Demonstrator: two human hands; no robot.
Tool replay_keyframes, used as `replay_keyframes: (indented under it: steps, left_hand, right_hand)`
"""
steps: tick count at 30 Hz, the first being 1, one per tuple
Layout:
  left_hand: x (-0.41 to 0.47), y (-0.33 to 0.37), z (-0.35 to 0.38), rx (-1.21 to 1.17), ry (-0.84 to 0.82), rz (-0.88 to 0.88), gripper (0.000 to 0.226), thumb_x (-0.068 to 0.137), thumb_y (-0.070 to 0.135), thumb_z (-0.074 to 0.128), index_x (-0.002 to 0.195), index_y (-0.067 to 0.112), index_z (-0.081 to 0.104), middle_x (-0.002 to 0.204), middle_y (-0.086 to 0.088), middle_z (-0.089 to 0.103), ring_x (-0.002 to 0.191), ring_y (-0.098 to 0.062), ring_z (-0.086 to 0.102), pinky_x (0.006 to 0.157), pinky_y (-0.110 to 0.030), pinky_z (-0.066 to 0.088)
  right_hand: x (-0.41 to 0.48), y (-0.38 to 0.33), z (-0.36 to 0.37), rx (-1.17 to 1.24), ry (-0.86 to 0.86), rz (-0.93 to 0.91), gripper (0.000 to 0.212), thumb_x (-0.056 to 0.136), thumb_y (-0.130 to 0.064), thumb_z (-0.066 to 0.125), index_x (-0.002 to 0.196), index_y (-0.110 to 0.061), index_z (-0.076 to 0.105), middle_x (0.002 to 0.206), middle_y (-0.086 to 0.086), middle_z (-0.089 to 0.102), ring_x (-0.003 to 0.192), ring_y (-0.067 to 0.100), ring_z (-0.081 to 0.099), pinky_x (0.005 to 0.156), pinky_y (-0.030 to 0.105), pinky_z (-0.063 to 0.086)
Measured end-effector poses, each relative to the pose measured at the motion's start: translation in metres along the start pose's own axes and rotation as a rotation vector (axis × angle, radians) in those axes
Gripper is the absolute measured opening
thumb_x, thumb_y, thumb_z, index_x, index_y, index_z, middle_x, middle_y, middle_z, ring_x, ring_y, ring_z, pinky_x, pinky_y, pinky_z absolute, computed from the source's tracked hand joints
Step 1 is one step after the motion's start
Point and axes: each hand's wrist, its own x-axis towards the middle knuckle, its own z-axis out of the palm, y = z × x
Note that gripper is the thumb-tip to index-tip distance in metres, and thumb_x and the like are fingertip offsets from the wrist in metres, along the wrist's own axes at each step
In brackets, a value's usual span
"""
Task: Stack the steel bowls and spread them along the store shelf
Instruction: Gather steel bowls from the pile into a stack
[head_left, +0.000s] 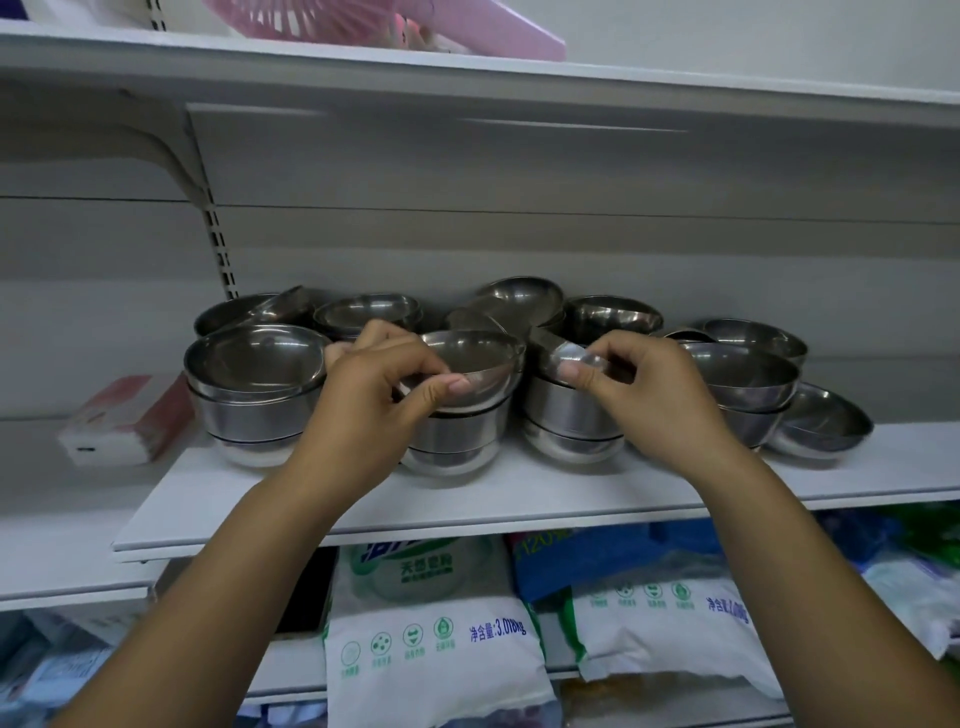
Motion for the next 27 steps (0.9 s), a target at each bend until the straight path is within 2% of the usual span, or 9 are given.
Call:
replay_keyframes:
  steps: [2,5,7,10,13,16,19,22,27]
  left_hand:
    - [-0.003,0.004,-0.003,-0.033,0.044,0.030,0.028,0.085,0.050,0.064,0.076,0.025,0.070,0.083,0.012,0.066,0.099,-0.008,0.054,0.097,-0.049,0.039]
    - [-0.009,0.008,-0.008,-0.045,0.128,0.100,0.025,0.088,0.042,0.067,0.078,0.019,0.070,0.084,0.020,0.064,0.099,-0.007,0.053,0.094,-0.057,0.042]
    - [-0.014,0.011,-0.014,-0.037,0.190,0.149,0.023,0.090,0.034,0.067,0.079,0.014,0.070,0.085,0.016,0.064,0.100,-0.012,0.053,0.093,-0.043,0.045]
    - [-0.026,0.016,-0.026,-0.008,0.275,0.169,0.020,0.092,0.028,0.067,0.080,0.012,0.069,0.085,0.013,0.063,0.100,-0.017,0.054,0.091,-0.025,0.042]
    - [-0.041,0.019,-0.040,0.004,0.334,0.142,0.015,0.094,0.033,0.064,0.085,0.021,0.066,0.088,0.017,0.063,0.100,-0.016,0.056,0.091,-0.023,0.043]
    - [-0.060,0.020,-0.052,-0.023,0.398,0.068,0.011,0.094,0.040,0.063,0.087,0.032,0.064,0.091,0.018,0.063,0.101,-0.013,0.057,0.091,-0.018,0.043]
    - [-0.081,0.020,-0.062,0.018,0.440,-0.011,0.008,0.093,0.043,0.064,0.087,0.037,0.063,0.095,0.021,0.065,0.103,-0.014,0.058,0.092,-0.015,0.042]
    - [-0.099,0.016,-0.069,0.104,0.437,-0.014,0.010,0.091,0.039,0.065,0.086,0.031,0.065,0.096,0.017,0.064,0.102,-0.019,0.060,0.092,-0.017,0.042]
    - [-0.119,0.010,-0.070,0.144,0.367,-0.024,0.018,0.093,0.046,0.061,0.086,0.030,0.066,0.095,0.020,0.064,0.104,-0.012,0.059,0.092,-0.015,0.041]
  right_hand:
    - [0.001,-0.002,-0.001,0.019,0.036,-0.013,0.015,0.091,-0.035,0.075,0.081,-0.023,0.072,0.078,0.004,0.070,0.069,0.020,0.060,0.066,0.028,0.045]
    - [0.000,-0.008,-0.001,0.093,0.087,-0.046,0.017,0.092,-0.028,0.075,0.083,-0.014,0.071,0.068,-0.004,0.064,0.060,0.001,0.053,0.061,0.015,0.041]
    - [0.000,-0.012,0.000,0.146,0.114,-0.068,0.017,0.092,-0.023,0.075,0.081,-0.012,0.069,0.062,-0.016,0.059,0.059,-0.004,0.052,0.061,0.010,0.040]
    - [-0.005,-0.023,0.004,0.189,0.142,-0.131,0.020,0.091,-0.023,0.075,0.074,-0.028,0.066,0.063,-0.020,0.060,0.060,-0.003,0.051,0.061,0.014,0.042]
    - [-0.011,-0.035,0.012,0.222,0.170,-0.185,0.015,0.090,-0.026,0.076,0.079,-0.033,0.068,0.079,-0.002,0.066,0.072,0.010,0.056,0.070,0.030,0.048]
    - [-0.019,-0.050,0.023,0.266,0.165,-0.219,0.008,0.086,-0.036,0.074,0.085,-0.030,0.070,0.090,0.012,0.068,0.079,0.011,0.059,0.074,0.025,0.050]
    - [-0.028,-0.064,0.040,0.310,0.147,-0.265,0.010,0.082,-0.041,0.070,0.084,-0.032,0.068,0.091,0.010,0.067,0.078,-0.002,0.057,0.075,0.012,0.044]
    - [-0.036,-0.070,0.055,0.339,0.115,-0.284,0.007,0.082,-0.041,0.069,0.084,-0.035,0.068,0.089,0.005,0.065,0.080,-0.003,0.057,0.077,0.009,0.043]
    - [-0.049,-0.071,0.073,0.414,0.060,-0.275,0.006,0.082,-0.041,0.069,0.087,-0.037,0.070,0.085,-0.009,0.061,0.079,-0.005,0.056,0.076,0.008,0.042]
